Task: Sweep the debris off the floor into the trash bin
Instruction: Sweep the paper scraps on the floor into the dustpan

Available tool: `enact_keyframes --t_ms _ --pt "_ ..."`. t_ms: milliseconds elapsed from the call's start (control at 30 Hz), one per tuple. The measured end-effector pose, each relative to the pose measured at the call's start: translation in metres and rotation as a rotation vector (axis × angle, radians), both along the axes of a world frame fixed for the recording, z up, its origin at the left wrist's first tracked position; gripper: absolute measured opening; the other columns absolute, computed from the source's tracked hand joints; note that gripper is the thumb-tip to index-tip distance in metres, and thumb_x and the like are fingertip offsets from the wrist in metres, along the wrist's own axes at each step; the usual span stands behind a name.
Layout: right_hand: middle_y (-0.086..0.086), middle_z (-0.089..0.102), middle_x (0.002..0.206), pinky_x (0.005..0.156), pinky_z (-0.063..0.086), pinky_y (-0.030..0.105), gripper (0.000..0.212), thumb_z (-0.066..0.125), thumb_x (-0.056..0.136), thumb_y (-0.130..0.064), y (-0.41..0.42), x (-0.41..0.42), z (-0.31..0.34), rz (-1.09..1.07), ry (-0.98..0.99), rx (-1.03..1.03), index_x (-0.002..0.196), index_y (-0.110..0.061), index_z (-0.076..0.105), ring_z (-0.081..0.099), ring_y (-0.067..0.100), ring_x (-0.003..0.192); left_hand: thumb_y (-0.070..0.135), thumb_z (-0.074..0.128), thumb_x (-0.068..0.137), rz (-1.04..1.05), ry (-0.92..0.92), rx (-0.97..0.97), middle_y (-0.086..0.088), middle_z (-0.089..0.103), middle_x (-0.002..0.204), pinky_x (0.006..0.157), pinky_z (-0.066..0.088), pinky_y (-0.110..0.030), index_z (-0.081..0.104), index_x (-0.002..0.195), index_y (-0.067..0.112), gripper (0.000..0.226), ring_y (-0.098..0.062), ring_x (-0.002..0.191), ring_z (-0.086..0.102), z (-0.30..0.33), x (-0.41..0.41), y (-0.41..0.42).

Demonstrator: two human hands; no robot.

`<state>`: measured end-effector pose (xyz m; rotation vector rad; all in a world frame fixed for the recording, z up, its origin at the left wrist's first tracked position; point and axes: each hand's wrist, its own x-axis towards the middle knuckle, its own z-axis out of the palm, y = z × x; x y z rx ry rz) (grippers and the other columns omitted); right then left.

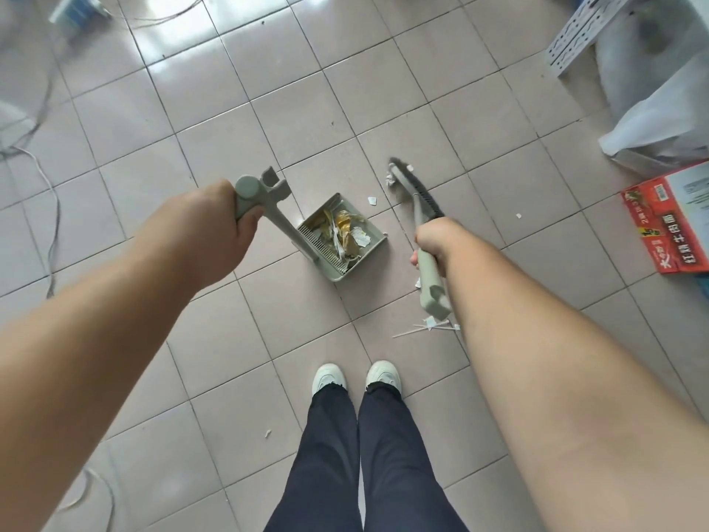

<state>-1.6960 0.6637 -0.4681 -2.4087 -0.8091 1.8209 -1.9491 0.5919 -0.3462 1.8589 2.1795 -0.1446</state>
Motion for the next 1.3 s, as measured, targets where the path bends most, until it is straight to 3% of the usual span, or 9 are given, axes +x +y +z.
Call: enact_keyframes --t_ms 300,600,667,767,833,867,933,1000,1300 --pt "0.007 0.05 0.029 0.047 0.041 0.028 0.038 0.037 0.096 -0.009 -0.032 -0.032 0.039 0.069 0.075 -0.095 0.133 -0.001 0.042 0.05 0.018 0.041 0.04 0.038 0.093 -0.006 -0.044 0.006 -0.005 0.042 0.07 0.059 0.032 -0.034 0.036 0.081 0.011 0.031 -0.03 0.068 0.041 0.001 0.005 -0.009" --pt "0.015 0.052 0.064 0.047 0.049 0.034 0.036 0.049 0.095 -0.009 -0.014 -0.059 0.028 0.053 0.04 -0.001 0.129 0.001 0.047 0.053 0.025 0.046 0.042 0.038 0.093 0.024 -0.041 -0.021 -0.005 0.043 0.074 0.059 0.031 -0.033 0.036 0.083 0.012 0.031 -0.029 0.069 0.041 0.003 0.012 -0.016" --pt "0.015 0.056 0.078 0.068 0.055 0.04 0.038 0.047 0.095 -0.008 -0.015 -0.062 0.02 0.16 0.033 0.023 0.132 0.002 0.045 0.057 0.028 0.064 0.042 0.038 0.093 0.027 -0.045 -0.023 -0.005 0.043 0.074 0.059 0.032 -0.033 0.036 0.084 0.012 0.031 -0.029 0.07 0.042 0.003 0.015 -0.017" --pt "0.016 0.051 0.103 0.097 0.048 0.038 0.041 0.048 0.094 -0.006 -0.029 -0.064 0.019 0.239 0.043 0.027 0.132 0.006 0.048 0.052 0.026 0.094 0.041 0.038 0.093 0.02 -0.056 -0.009 -0.007 0.045 0.076 0.06 0.034 -0.034 0.035 0.084 0.012 0.03 -0.03 0.07 0.042 0.002 0.017 -0.019" --pt "0.019 0.06 0.107 0.086 0.054 0.031 0.038 0.048 0.094 -0.005 -0.051 -0.064 0.026 0.307 0.044 -0.003 0.13 0.006 0.05 0.062 0.03 0.102 0.041 0.038 0.092 0.024 -0.07 -0.005 -0.007 0.045 0.076 0.06 0.034 -0.034 0.035 0.084 0.013 0.03 -0.03 0.07 0.042 0.001 0.017 -0.022" --pt "0.018 0.064 0.098 0.068 0.057 0.024 0.036 0.045 0.095 -0.005 -0.063 -0.063 0.028 0.339 0.025 -0.031 0.129 0.005 0.05 0.068 0.029 0.096 0.041 0.038 0.092 0.029 -0.077 -0.004 -0.007 0.045 0.076 0.06 0.035 -0.034 0.035 0.084 0.013 0.03 -0.03 0.07 0.042 0.001 0.016 -0.022" --pt "0.014 0.058 0.07 0.033 0.045 0.016 0.031 0.041 0.095 -0.004 -0.087 -0.057 0.033 0.319 0.027 -0.102 0.124 0.001 0.05 0.069 0.023 0.048 0.042 0.038 0.093 0.046 -0.084 -0.01 -0.007 0.046 0.077 0.061 0.037 -0.034 0.037 0.084 0.012 0.031 -0.03 0.07 0.043 0.0 0.013 -0.024" --pt "0.013 0.051 0.063 0.031 0.042 0.016 0.022 0.04 0.093 -0.005 -0.101 -0.043 0.045 0.163 0.052 -0.128 0.111 0.0 0.051 0.051 0.02 0.028 0.041 0.038 0.093 0.073 -0.09 -0.022 -0.008 0.047 0.078 0.062 0.039 -0.035 0.037 0.084 0.012 0.03 -0.031 0.071 0.044 -0.001 0.01 -0.026" --pt "0.011 0.05 0.062 0.035 0.038 0.014 0.013 0.044 0.091 -0.008 -0.122 -0.007 0.106 0.033 0.109 -0.02 0.084 -0.012 0.055 0.044 0.017 0.033 0.044 0.035 0.091 0.128 -0.116 -0.033 -0.013 0.06 0.087 0.065 0.043 -0.036 0.049 0.102 0.011 0.037 -0.032 0.076 0.05 0.002 -0.016 -0.044"
